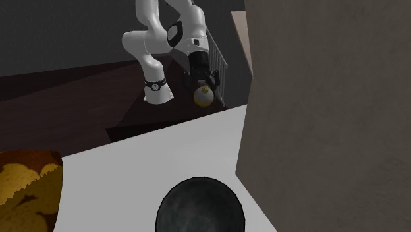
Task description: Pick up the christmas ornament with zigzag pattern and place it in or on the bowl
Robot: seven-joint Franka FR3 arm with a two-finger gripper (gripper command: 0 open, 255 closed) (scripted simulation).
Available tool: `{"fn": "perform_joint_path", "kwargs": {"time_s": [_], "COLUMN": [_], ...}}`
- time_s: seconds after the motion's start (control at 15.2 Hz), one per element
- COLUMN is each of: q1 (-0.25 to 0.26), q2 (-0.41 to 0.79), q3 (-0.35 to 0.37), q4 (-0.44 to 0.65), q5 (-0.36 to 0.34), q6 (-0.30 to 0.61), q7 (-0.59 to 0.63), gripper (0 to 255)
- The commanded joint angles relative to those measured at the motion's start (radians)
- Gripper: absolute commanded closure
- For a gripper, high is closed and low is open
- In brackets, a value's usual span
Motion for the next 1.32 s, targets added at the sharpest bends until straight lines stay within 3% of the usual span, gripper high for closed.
{"fn": "perform_joint_path", "kwargs": {"time_s": [0.0, 0.4, 0.73, 0.99, 1.25], "q1": [0.044, 0.135, 0.176, 0.019, -0.165], "q2": [-0.020, -0.084, -0.125, 0.031, 0.178], "q3": [-0.047, -0.151, -0.204, -0.172, -0.093], "q4": [0.009, 0.038, 0.064, 0.162, 0.278], "q5": [0.010, 0.036, 0.048, -0.026, -0.128], "q6": [-0.039, -0.150, -0.225, -0.148, -0.104], "q7": [-0.019, -0.070, -0.101, -0.132, -0.128], "gripper": [255, 255, 255, 255, 255]}}
